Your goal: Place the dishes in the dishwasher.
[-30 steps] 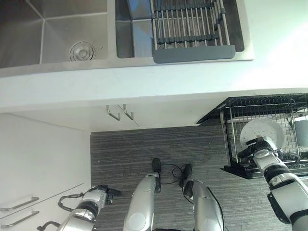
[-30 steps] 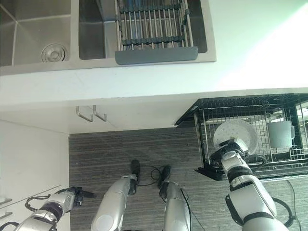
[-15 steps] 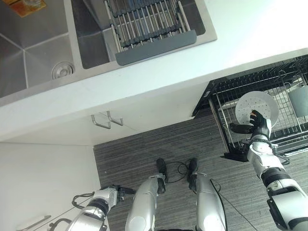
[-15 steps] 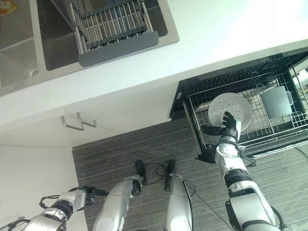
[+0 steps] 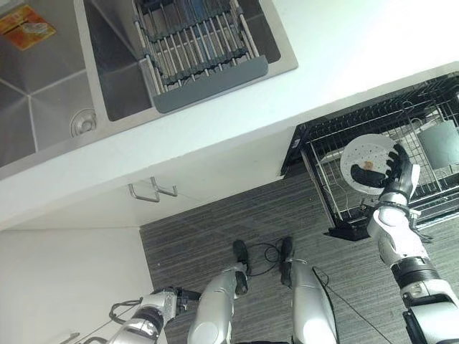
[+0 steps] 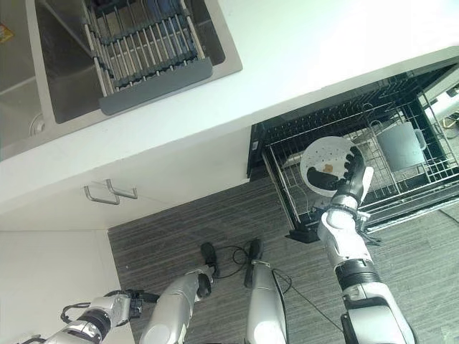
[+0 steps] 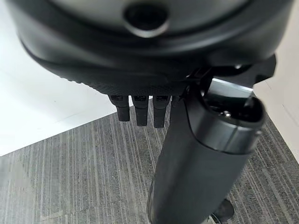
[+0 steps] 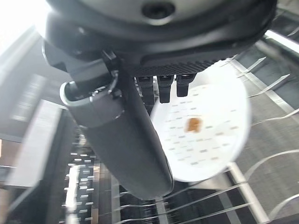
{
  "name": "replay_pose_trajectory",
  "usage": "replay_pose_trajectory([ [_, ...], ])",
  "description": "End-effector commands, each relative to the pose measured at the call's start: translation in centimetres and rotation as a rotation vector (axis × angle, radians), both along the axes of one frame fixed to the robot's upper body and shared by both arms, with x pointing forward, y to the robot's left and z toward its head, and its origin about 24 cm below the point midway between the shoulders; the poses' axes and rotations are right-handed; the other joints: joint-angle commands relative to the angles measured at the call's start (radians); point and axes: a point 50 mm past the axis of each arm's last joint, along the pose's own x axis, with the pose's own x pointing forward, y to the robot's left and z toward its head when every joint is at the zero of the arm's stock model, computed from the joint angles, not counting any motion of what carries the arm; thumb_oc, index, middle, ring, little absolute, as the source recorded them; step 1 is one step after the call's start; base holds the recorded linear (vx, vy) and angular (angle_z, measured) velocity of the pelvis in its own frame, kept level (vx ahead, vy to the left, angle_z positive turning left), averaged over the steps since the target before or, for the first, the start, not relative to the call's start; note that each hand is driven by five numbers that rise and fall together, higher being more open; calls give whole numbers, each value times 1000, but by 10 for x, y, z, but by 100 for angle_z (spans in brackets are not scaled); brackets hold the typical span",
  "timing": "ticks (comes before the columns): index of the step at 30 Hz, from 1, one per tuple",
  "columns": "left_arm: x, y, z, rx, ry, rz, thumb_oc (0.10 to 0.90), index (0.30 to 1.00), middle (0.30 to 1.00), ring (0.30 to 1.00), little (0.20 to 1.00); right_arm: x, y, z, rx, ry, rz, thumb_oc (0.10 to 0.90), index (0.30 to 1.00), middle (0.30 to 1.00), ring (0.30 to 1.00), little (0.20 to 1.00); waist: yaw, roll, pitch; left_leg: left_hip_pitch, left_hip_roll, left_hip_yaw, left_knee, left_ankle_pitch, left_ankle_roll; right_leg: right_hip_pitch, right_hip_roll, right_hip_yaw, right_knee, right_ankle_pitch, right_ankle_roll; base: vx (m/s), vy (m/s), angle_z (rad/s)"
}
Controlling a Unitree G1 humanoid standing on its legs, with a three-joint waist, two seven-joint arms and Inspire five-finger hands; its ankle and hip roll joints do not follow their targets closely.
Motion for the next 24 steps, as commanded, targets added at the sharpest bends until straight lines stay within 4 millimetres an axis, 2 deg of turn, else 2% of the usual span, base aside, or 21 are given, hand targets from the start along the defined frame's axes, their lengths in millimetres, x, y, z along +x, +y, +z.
replay_pose_trajectory([
  [1,-40,7,-15,17,101,58,800,900,900,900,900,-7,-8,67,-185,-252,-68,800,900,900,900,900,-16,-12,-17,21,18,-19,87,-180,-39,17,7,19,28,-119,56,-5,39,-14],
  [2,-42,7,-16,14,101,66,800,900,900,900,900,-11,-5,72,-238,-263,-71,800,900,900,900,900,-21,-13,-17,20,18,-18,86,-181,-39,14,8,23,29,-120,56,-83,24,-13],
  [3,-44,7,-17,12,99,71,800,900,900,900,900,-14,-4,77,-292,-266,-71,800,900,900,900,900,-25,-14,-16,8,19,-6,81,-157,-32,3,9,17,19,-95,48,-75,24,-12],
  [5,-49,7,-18,7,100,76,800,900,900,900,900,-21,-1,91,-416,-300,-77,800,900,900,900,900,-30,-14,-16,7,21,-1,81,-158,-32,0,10,21,19,-96,48,-29,23,-5],
  [9,-57,8,-21,5,96,86,800,900,900,900,900,-41,3,120,-529,-403,-116,800,900,900,900,900,-42,-17,-16,7,23,9,81,-166,-31,-5,15,30,19,-96,52,1,3,-2],
  [12,-66,8,-25,-2,101,106,800,900,900,900,900,-64,-8,133,-571,-502,-262,800,900,900,900,900,-56,-26,-16,11,25,17,81,-174,-30,-3,20,42,12,-95,57,15,5,-11],
  [14,-73,8,-27,-8,96,124,800,900,900,900,900,-82,-26,131,-495,-566,-416,800,900,900,900,900,-68,-32,-16,12,27,28,83,-181,-26,-5,22,48,12,-96,58,23,10,-13],
  [16,-76,8,-28,-13,89,132,800,900,900,900,900,-93,-37,124,-457,-606,-535,800,900,900,900,900,-77,-33,-16,12,30,34,88,-186,-24,-5,22,52,13,-98,58,19,3,-11],
  [17,-80,10,-29,-20,85,139,800,900,900,900,900,-114,-49,114,-310,-784,-696,800,900,900,900,900,-88,-33,-16,11,35,43,93,-191,-23,-10,26,59,22,-105,60,19,-17,-10],
  [18,-81,10,-29,-21,91,135,800,900,900,900,900,-124,-54,104,-226,-857,-769,800,900,900,900,900,-95,-33,-16,12,34,45,91,-193,-23,-12,28,62,24,-106,63,29,-8,-9],
  [19,-84,9,-30,-23,96,122,800,900,900,900,900,-138,-61,87,-135,-928,-881,800,900,900,900,900,-105,-31,-16,15,29,48,84,-192,-23,-12,27,63,22,-106,67,34,27,-9],
  [21,-87,8,-32,-29,97,102,800,900,900,900,900,-151,-71,67,-60,-954,-1005,800,900,900,900,900,-117,-20,-16,18,21,50,81,-192,-23,-9,24,66,17,-107,65,55,94,-20],
  [24,-86,13,-32,-63,89,79,800,900,900,900,900,-173,-110,6,86,-808,-1203,800,900,900,900,900,-135,11,-16,21,14,57,81,-192,-27,-11,23,75,19,-120,53,66,122,-15],
])
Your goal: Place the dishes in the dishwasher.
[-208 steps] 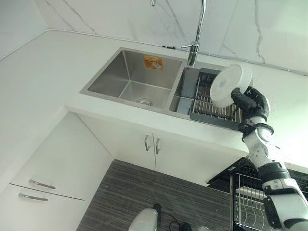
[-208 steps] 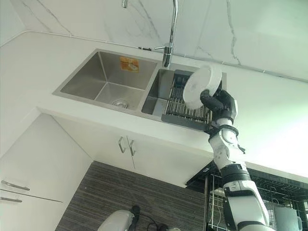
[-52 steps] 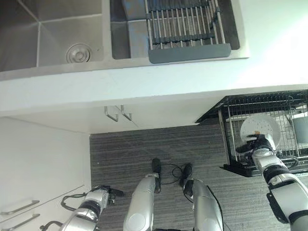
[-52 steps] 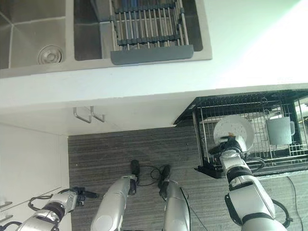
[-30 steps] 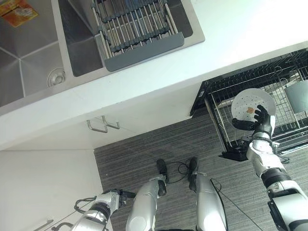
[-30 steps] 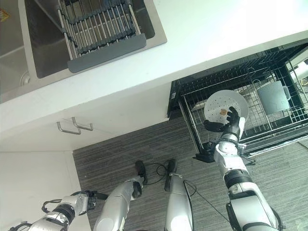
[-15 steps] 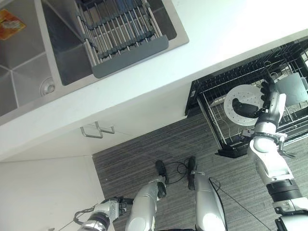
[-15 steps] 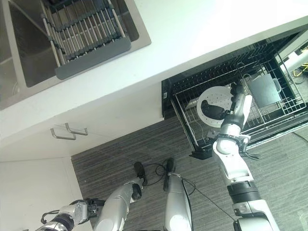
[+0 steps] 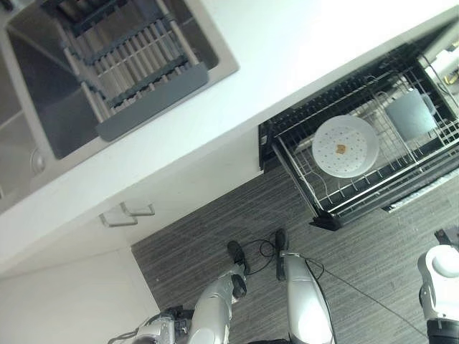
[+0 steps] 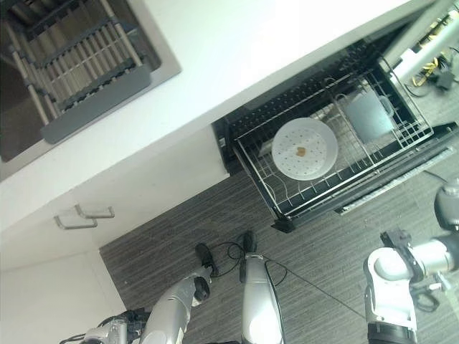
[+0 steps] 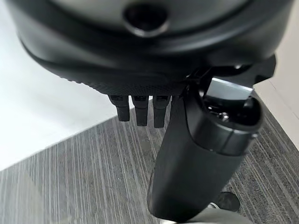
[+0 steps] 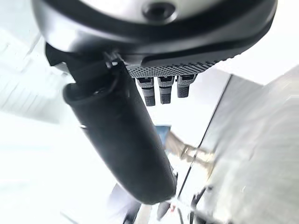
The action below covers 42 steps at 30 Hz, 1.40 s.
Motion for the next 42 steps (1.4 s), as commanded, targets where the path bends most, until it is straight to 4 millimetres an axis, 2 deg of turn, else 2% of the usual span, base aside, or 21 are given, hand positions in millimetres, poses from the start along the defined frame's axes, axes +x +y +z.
replay_pose_trajectory([
  [1,-32,15,-8,4,102,-26,800,900,900,900,900,-30,-33,14,106,-408,-277,800,900,900,900,900,7,13,-17,-30,21,-26,155,-189,-20,12,10,-9,25,-110,34,28,37,-2],
  [2,-32,16,-8,0,99,-31,800,900,900,900,900,-32,-40,1,149,-382,-280,800,900,900,900,900,8,18,-17,-30,21,-25,155,-188,-22,13,10,-10,22,-110,32,21,25,-4],
  [3,-31,16,-8,-2,97,-33,800,900,900,900,900,-33,-42,-3,160,-375,-277,800,900,900,900,900,9,20,-17,-30,21,-25,155,-187,-22,13,11,-10,21,-110,31,106,43,-2],
  [4,-29,15,-8,-9,91,-42,800,900,900,900,900,-35,-46,-19,203,-332,-271,800,900,900,900,900,13,30,-19,-21,17,-39,155,-207,-28,22,12,-1,24,-132,35,100,35,-3],
  [7,-26,10,-9,-21,85,-51,800,900,900,900,900,-30,-46,-37,258,-288,-237,800,900,900,900,900,16,39,-17,-35,21,-25,155,-184,-24,11,11,-13,23,-115,20,-9,15,-6],
  [8,-26,6,-10,-27,86,-52,800,900,900,900,900,-27,-43,-43,286,-273,-216,800,900,900,900,900,19,46,-20,-25,15,-41,155,-204,-30,21,12,-5,30,-141,24,116,59,-5],
  [9,-25,0,-11,-35,93,-51,800,900,900,900,900,-20,-39,-53,329,-222,-161,800,900,900,900,900,21,52,-23,-28,14,-43,155,-202,-33,19,15,-6,32,-145,20,123,68,-5],
  [14,-25,-13,-14,-45,111,-60,800,900,900,900,900,6,-21,-75,389,-28,48,800,900,900,900,900,33,66,-32,-28,7,-52,155,-194,-35,23,12,-13,35,-151,9,28,36,6],
  [16,-21,-15,-13,-41,113,-68,800,900,900,900,900,26,-10,-91,473,127,261,800,900,900,900,900,43,66,-33,-31,4,-59,155,-190,-35,23,10,-19,34,-149,4,0,-16,8],
  [17,-18,-16,-11,-36,117,-75,800,900,900,900,900,43,3,-97,489,203,410,800,900,900,900,900,55,67,-33,-31,6,-62,155,-186,-34,27,9,-24,31,-147,-1,-1,-57,9],
  [18,-17,-16,-10,-30,119,-74,800,900,900,900,900,52,11,-97,462,271,467,800,900,900,900,900,64,63,-34,-33,8,-64,155,-184,-32,26,8,-28,34,-146,-1,-21,-129,16],
  [20,-8,-8,-5,7,124,-62,800,900,900,900,900,79,26,-91,416,417,684,800,900,900,900,900,93,39,-36,-50,8,-76,155,-177,-24,11,5,-47,50,-140,4,-46,-206,20],
  [21,-6,-6,-4,16,126,-60,800,900,900,900,900,86,29,-89,388,470,748,800,900,900,900,900,99,35,-36,-53,8,-80,155,-177,-22,8,5,-51,53,-139,4,-30,-142,23],
  [23,-3,-3,-2,30,129,-61,800,900,900,900,900,95,33,-83,349,531,796,800,900,900,900,900,108,28,-36,-60,10,-84,160,-177,-20,4,5,-56,60,-140,3,-24,-101,27],
  [25,3,5,3,65,136,-64,800,900,900,900,900,113,37,-66,252,645,852,800,900,900,900,900,129,9,-37,-82,12,-97,177,-180,-15,-8,8,-66,75,-139,5,-42,-162,19],
  [30,8,14,8,101,132,-75,800,900,900,900,900,131,24,-24,70,730,838,800,900,900,900,900,158,-13,-35,-101,14,-123,189,-176,-11,-21,9,-78,95,-133,15,-14,-74,14],
  [33,13,18,11,107,123,-57,800,900,900,900,900,141,10,13,-45,752,789,800,900,900,900,900,181,-25,-32,-104,17,-137,173,-167,-10,-22,10,-88,96,-131,24,-19,-44,9],
  [38,13,28,14,130,137,-45,800,900,900,900,900,148,-3,46,-99,756,753,800,900,900,900,900,214,-34,-36,-117,22,-157,165,-153,-15,-16,11,-111,94,-129,26,3,-73,18],
  [39,13,35,16,149,144,-46,800,900,900,900,900,151,-9,66,-128,737,719,800,900,900,900,900,229,-38,-39,-130,24,-171,167,-149,-17,-18,13,-123,98,-130,26,5,-119,35],
  [42,9,42,17,161,154,-50,800,900,900,900,900,153,-13,85,-170,724,679,800,900,900,900,900,247,-44,-39,-134,27,-185,166,-146,-19,-9,17,-136,95,-131,25,21,-84,23],
])
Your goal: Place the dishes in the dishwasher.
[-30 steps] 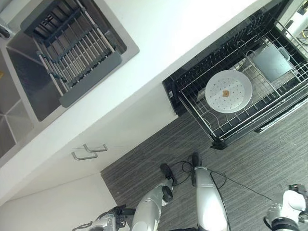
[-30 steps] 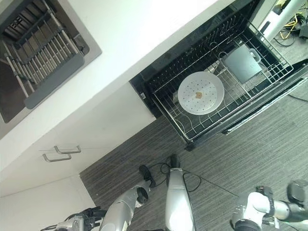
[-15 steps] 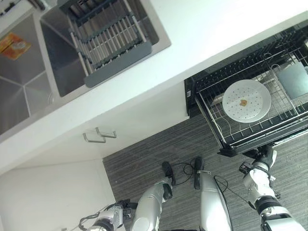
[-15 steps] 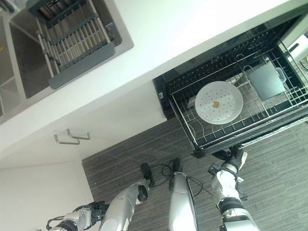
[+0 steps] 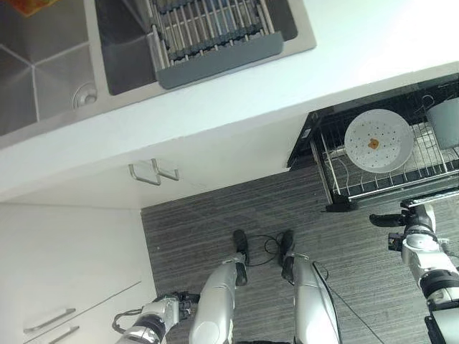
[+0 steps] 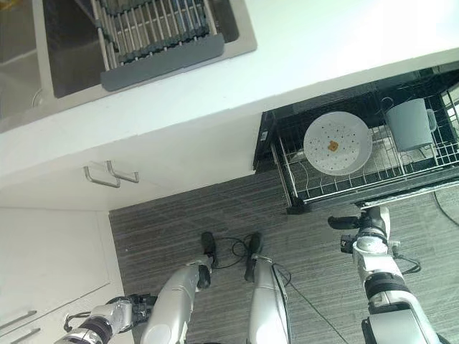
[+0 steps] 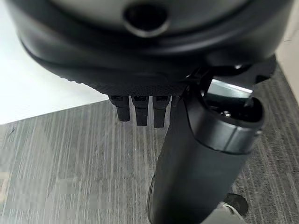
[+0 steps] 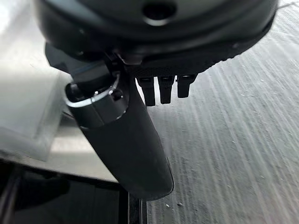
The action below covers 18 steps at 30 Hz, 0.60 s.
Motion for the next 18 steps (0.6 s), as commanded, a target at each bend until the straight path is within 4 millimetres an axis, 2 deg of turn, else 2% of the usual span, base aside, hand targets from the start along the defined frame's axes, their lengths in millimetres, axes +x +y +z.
replay_pose_trajectory([
  [1,-40,51,-2,160,160,15,800,900,900,900,900,40,0,132,-260,-404,68,800,900,900,900,900,50,-52,-47,46,-3,-6,41,-162,-4,27,22,38,57,-123,60,38,-79,24],
  [4,-44,59,-1,180,164,14,800,900,900,900,900,43,-1,156,-297,-437,64,800,900,900,900,900,71,-70,-50,44,2,-21,37,-157,-6,40,30,27,52,-121,59,41,-73,19],
  [10,-49,68,0,211,170,24,800,900,900,900,900,44,-4,177,-317,-466,32,800,900,900,900,900,98,-93,-58,43,11,-38,31,-147,-12,68,42,9,37,-117,57,63,-74,13],
  [16,-50,76,4,235,158,45,800,900,900,900,900,46,-3,196,-333,-505,20,800,900,900,900,900,122,-92,-60,36,20,-53,31,-138,-23,94,52,-14,25,-120,54,51,-36,19],
  [18,-54,83,5,242,163,48,800,900,900,900,900,49,2,215,-376,-548,54,800,900,900,900,900,141,-92,-66,30,23,-61,31,-131,-32,107,54,-30,22,-126,51,74,-37,18],
])
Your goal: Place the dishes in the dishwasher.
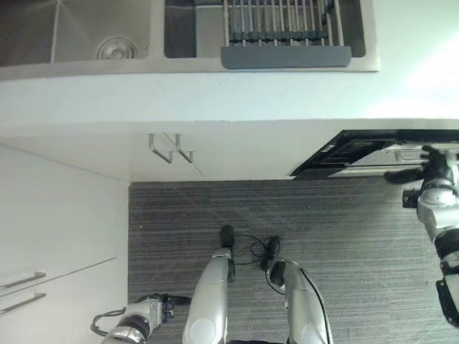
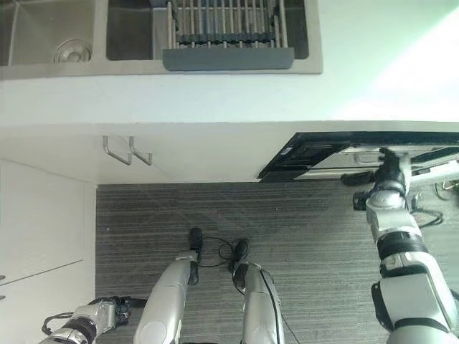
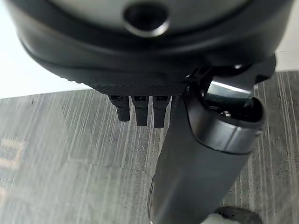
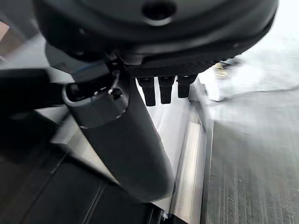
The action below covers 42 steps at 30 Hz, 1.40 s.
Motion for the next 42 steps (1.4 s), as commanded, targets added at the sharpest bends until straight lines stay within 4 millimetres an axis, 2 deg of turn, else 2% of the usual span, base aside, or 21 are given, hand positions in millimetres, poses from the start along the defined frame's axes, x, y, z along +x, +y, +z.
replay_pose_trajectory([
  [1,-47,37,-4,123,145,15,800,900,900,900,900,6,5,133,-295,-433,87,800,900,900,900,900,47,0,-64,57,24,45,3,-139,-23,45,42,54,48,-126,52,68,-46,10],
  [3,-52,43,-3,127,156,7,800,900,900,900,900,5,4,147,-329,-453,94,800,900,900,900,900,63,-5,-70,55,28,35,3,-136,-32,66,47,38,42,-133,47,90,-73,1],
  [9,-62,52,-3,151,161,-1,800,900,900,900,900,0,-6,150,-298,-472,79,800,900,900,900,900,88,-19,-79,51,27,8,3,-126,-45,100,62,21,24,-139,36,78,-82,16],
  [13,-65,54,-3,142,160,-13,800,900,900,900,900,2,-4,144,-274,-454,93,800,900,900,900,900,97,-15,-80,52,25,-9,3,-123,-54,118,70,17,14,-145,34,17,-24,9],
  [15,-68,49,-7,83,148,2,800,900,900,900,900,6,0,132,-249,-428,125,800,900,900,900,900,98,-12,-81,56,23,-15,3,-125,-59,136,75,17,-1,-147,35,-5,18,0],
  [17,-66,40,-11,41,108,-5,800,900,900,900,900,11,11,98,-198,-376,181,800,900,900,900,900,93,-7,-84,66,24,-15,3,-130,-60,163,80,19,-28,-146,37,-5,40,2],
  [20,-62,33,-13,40,74,-85,800,900,900,900,900,11,20,61,-103,-334,216,800,900,900,900,900,85,-3,-90,79,32,-8,3,-135,-62,189,82,17,-52,-144,39,-36,68,4],
  [21,-50,23,-12,22,-36,-155,800,900,900,900,900,4,29,18,-10,-288,240,800,900,900,900,900,67,12,-100,82,51,8,3,-120,-57,209,85,4,-82,-121,34,-101,152,0],
  [23,-42,15,-12,-10,-92,-151,800,900,900,900,900,-3,39,-12,33,-247,261,800,900,900,900,900,49,16,-108,98,56,21,3,-127,-57,231,83,7,-99,-120,38,-61,147,13],
  [25,-26,5,-7,-12,-192,-167,800,900,900,900,900,-21,51,-56,104,-179,271,800,900,900,900,900,21,20,-121,120,62,40,3,-134,-57,258,73,14,-109,-125,42,-26,132,9],
  [28,-6,-3,3,42,-280,-209,800,900,900,900,900,-50,62,-108,179,-74,275,800,900,900,900,900,-12,25,-142,149,67,63,3,-141,-59,284,55,19,-109,-132,50,-20,128,-3],
  [30,9,-2,13,191,-297,-305,800,900,900,900,900,-73,69,-142,226,19,284,800,900,900,900,900,-40,30,-165,170,75,76,3,-138,-65,301,45,23,-109,-132,54,-12,144,-2],
  [31,15,5,21,357,-278,-388,800,900,900,900,900,-85,72,-157,242,65,290,800,900,900,900,900,-53,34,-177,178,78,79,3,-137,-69,310,41,26,-109,-133,57,-7,135,-3],
  [32,17,11,26,441,-265,-412,800,900,900,900,900,-91,74,-165,253,93,292,800,900,900,900,900,-63,38,-185,184,78,82,3,-136,-73,315,39,30,-109,-133,59,-9,127,-13],
  [33,18,22,31,576,-175,-481,800,900,900,900,900,-98,77,-173,256,116,295,800,900,900,900,900,-72,40,-187,195,74,82,3,-141,-70,322,39,40,-109,-134,62,-15,169,-18],
  [34,23,37,43,756,-53,-683,800,900,900,900,900,-109,82,-185,256,171,309,800,900,900,900,900,-92,50,-206,207,74,78,3,-141,-76,327,34,51,-109,-132,72,-18,171,-25],
  [35,20,40,43,728,-72,-585,800,900,900,900,900,-112,85,-189,262,194,315,800,900,900,900,900,-102,50,-212,212,75,81,3,-140,-80,330,28,52,-109,-131,77,7,183,-19],
  [36,16,39,39,741,-60,-570,800,900,900,900,900,-121,85,-197,277,227,313,800,900,900,900,900,-111,58,-221,226,75,85,3,-146,-78,345,25,55,-109,-136,76,26,111,-27],
  [38,2,37,25,586,-23,-541,800,900,900,900,900,-135,85,-208,278,271,317,800,900,900,900,900,-118,62,-242,238,75,90,3,-146,-80,357,18,57,-109,-137,76,42,87,-22],
  [39,0,36,23,572,-15,-543,800,900,900,900,900,-137,85,-209,277,275,315,800,900,900,900,900,-119,63,-246,239,75,90,3,-146,-80,358,17,57,-109,-137,76,48,75,-8],
  [42,-32,27,-3,367,71,-471,800,900,900,900,900,-151,81,-220,289,313,299,800,900,900,900,900,-120,67,-277,246,66,86,3,-154,-76,366,10,62,-109,-144,76,17,40,2],
])
